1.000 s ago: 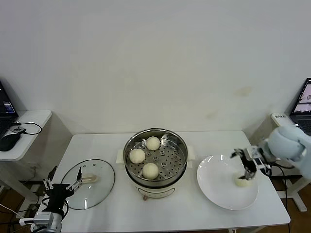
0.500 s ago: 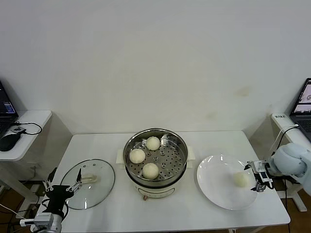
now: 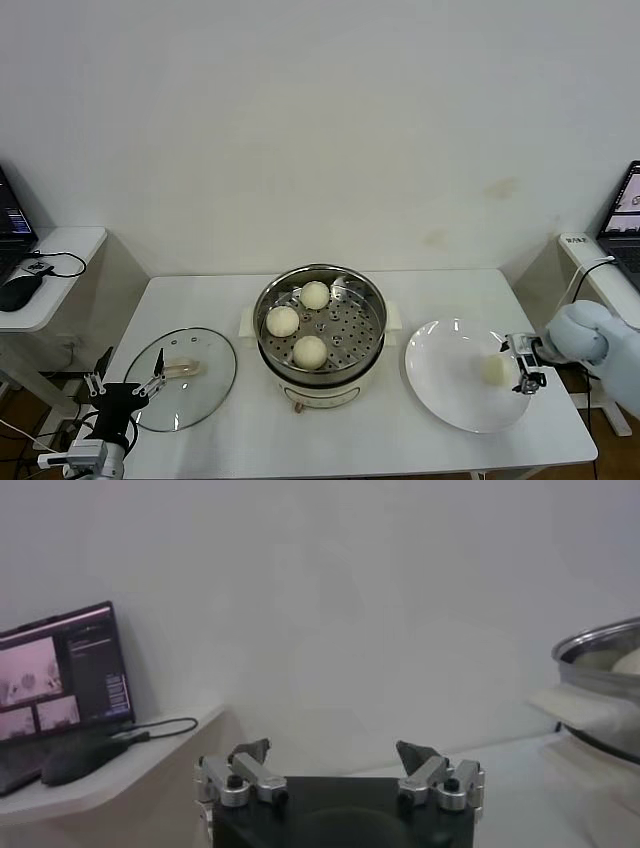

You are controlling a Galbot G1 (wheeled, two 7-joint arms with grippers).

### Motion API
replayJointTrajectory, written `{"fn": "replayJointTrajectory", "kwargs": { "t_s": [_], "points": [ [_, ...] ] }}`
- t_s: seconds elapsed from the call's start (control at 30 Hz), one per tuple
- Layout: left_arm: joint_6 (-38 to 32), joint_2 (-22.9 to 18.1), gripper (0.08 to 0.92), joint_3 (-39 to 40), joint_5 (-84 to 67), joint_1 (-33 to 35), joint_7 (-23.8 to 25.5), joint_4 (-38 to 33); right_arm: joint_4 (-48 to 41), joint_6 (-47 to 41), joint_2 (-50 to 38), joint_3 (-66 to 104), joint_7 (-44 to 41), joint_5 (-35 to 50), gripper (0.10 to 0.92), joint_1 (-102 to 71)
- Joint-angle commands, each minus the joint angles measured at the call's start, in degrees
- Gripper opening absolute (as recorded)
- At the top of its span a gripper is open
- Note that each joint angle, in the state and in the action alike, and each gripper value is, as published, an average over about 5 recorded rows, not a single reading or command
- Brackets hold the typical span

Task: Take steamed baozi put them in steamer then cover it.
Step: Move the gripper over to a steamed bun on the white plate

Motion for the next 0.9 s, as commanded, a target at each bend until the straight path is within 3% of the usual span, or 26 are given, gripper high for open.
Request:
{"fn": "replayJointTrajectory", "kwargs": {
  "t_s": [0.03, 0.17, 0.9],
  "points": [
    [-0.01, 0.01, 0.823, -0.06, 0.04, 0.00, 0.00, 0.12, -4.44, 0.10, 3.73, -0.92, 0.13, -1.00, 0.823, 1.25],
    [-0.01, -0.08, 0.823, -0.17, 0.04, 0.05, -0.01, 0.23, -5.00, 0.04, 4.72, -1.25, 0.02, -1.33, 0.806, 1.65],
    [-0.03, -0.20, 0.823, -0.03, 0.08, 0.06, 0.01, 0.09, -2.35, -0.68, 2.63, -2.17, -2.04, 0.63, 0.542, 3.48]
  ]
}}
